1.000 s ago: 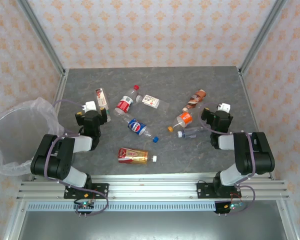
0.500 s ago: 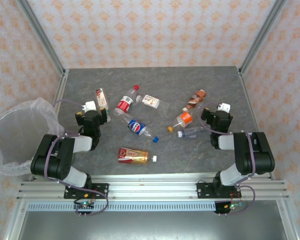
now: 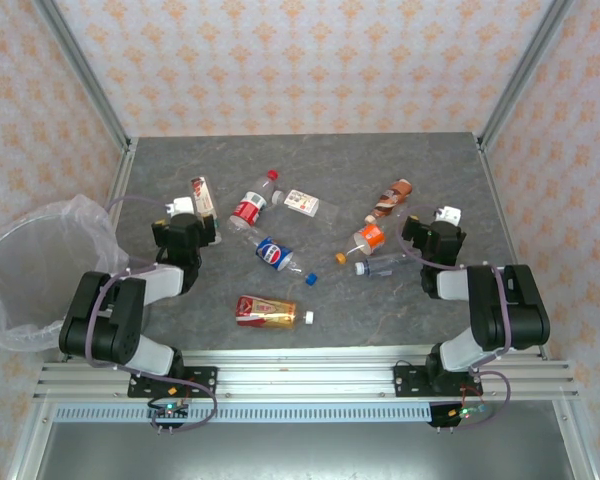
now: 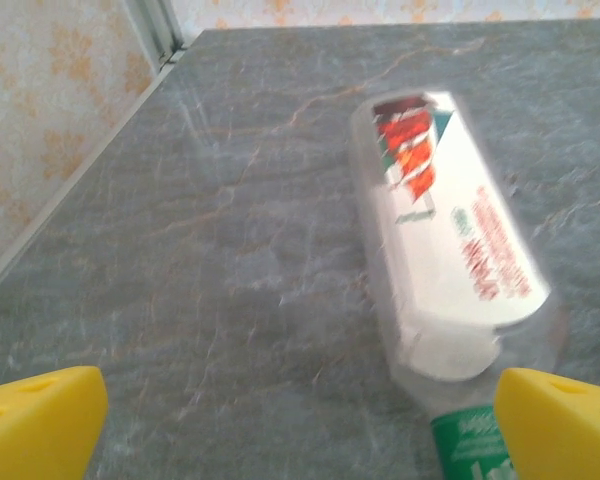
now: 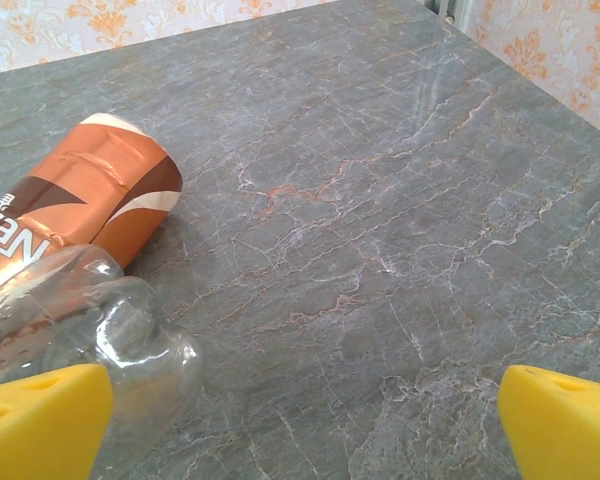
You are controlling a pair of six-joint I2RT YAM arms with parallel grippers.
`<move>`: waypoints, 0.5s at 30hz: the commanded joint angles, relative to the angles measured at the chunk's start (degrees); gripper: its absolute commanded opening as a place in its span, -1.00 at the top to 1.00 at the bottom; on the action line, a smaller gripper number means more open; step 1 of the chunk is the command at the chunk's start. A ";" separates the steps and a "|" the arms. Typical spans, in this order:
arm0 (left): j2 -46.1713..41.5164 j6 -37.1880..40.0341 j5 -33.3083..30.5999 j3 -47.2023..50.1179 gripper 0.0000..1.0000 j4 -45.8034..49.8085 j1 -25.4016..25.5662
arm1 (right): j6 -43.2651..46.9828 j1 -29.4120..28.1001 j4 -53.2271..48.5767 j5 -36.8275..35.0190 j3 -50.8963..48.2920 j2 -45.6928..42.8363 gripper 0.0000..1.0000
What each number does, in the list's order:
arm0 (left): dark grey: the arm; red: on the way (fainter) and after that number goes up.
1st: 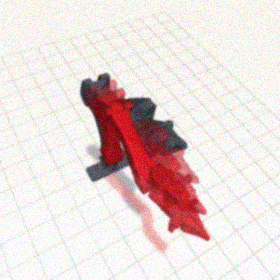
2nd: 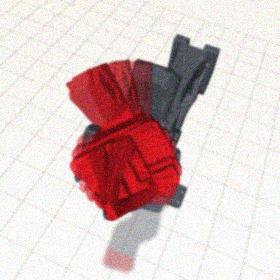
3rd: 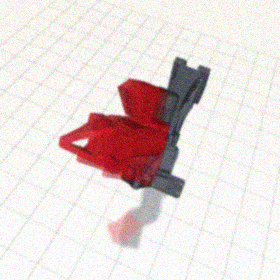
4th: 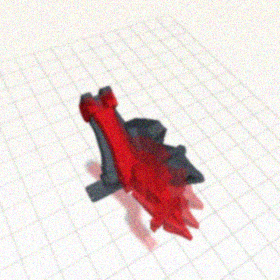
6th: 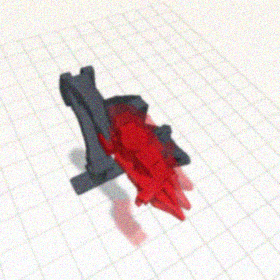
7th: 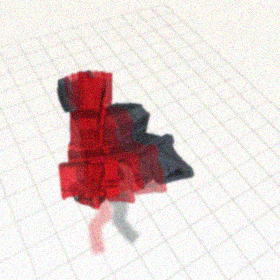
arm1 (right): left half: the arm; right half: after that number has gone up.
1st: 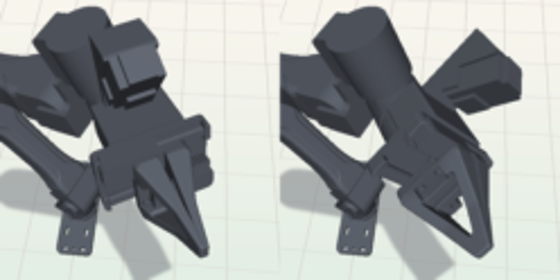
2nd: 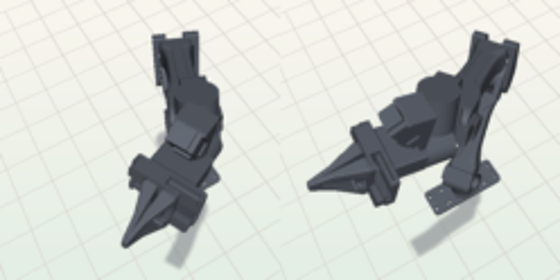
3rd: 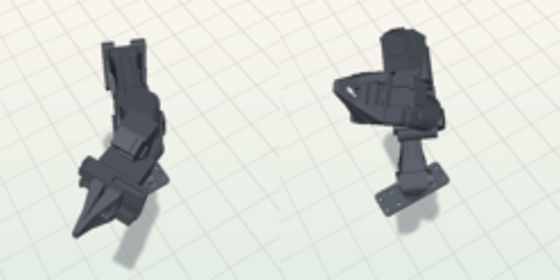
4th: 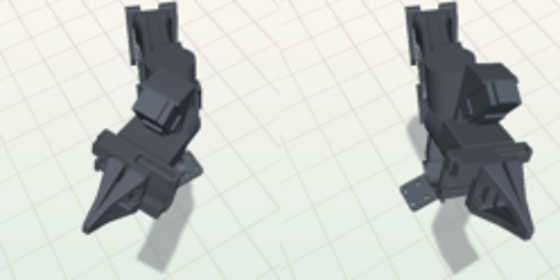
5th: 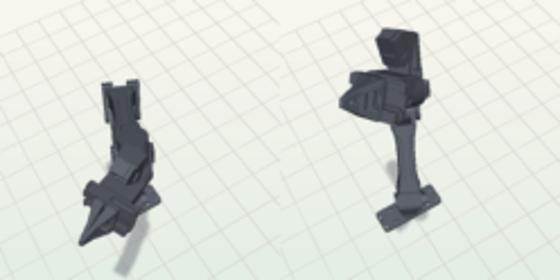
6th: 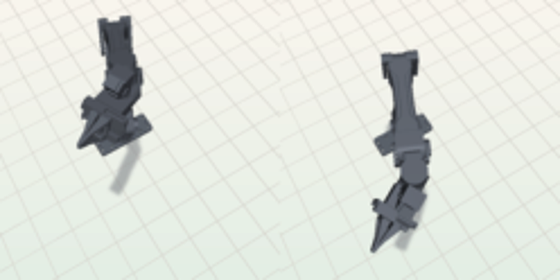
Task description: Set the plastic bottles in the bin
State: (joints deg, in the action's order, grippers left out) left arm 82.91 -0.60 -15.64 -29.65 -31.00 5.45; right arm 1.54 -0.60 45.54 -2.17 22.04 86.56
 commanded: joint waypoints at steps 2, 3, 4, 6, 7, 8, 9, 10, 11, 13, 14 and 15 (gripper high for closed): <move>-5.82 2.10 -1.32 -4.19 -1.00 8.38 2.06 | -0.27 -0.30 0.26 -1.16 -1.64 -5.72 -0.98; -6.53 1.31 -1.79 -5.41 -1.00 10.65 2.28 | -0.30 -0.30 -1.62 -1.25 -1.43 -7.53 -0.98; -6.86 0.52 -2.18 -7.12 -1.00 13.60 2.77 | -0.39 -0.29 -3.64 -1.41 -1.17 -9.31 -0.98; -6.72 -0.96 -4.36 -10.89 -1.00 19.38 4.34 | -1.02 -0.28 -7.31 -2.25 -0.69 -12.93 -0.98; -6.36 -1.63 -5.86 -12.92 -1.00 22.07 5.45 | -1.60 -0.28 -9.21 -3.21 -0.48 -14.89 -0.98; -6.08 -2.17 -7.13 -14.35 -1.00 23.91 6.45 | -2.09 -0.33 -10.70 -3.80 -0.42 -16.50 -0.98; -5.77 -2.94 -8.60 -15.86 -1.00 25.89 7.71 | -2.60 -0.30 -12.19 -4.19 -0.30 -18.25 -0.98; -5.57 -3.97 -9.53 -17.48 -1.00 27.90 8.76 | -3.21 -0.29 -13.53 -4.53 -0.42 -20.07 -0.98; -5.42 -5.59 -10.16 -18.76 -1.00 29.69 9.64 | -4.21 -0.32 -14.93 -5.02 -0.33 -21.45 -0.98; -5.06 -11.74 -10.61 -22.42 -1.00 35.29 10.32 | -7.23 -0.32 -19.23 -6.18 0.16 -24.39 -0.99; -4.75 -14.91 -10.55 -24.06 -1.00 37.89 10.28 | -8.90 -0.28 -21.51 -6.77 0.56 -25.64 -0.98; -3.93 -18.66 -10.85 -26.46 -1.00 41.73 10.28 | -11.06 -0.31 -24.16 -7.41 1.14 -27.05 -0.98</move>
State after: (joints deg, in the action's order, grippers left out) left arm 77.67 -8.97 -22.76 -51.22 -2.07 15.84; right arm -3.57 -0.60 30.50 -6.28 21.30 62.41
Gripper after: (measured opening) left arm 0.999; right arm 0.992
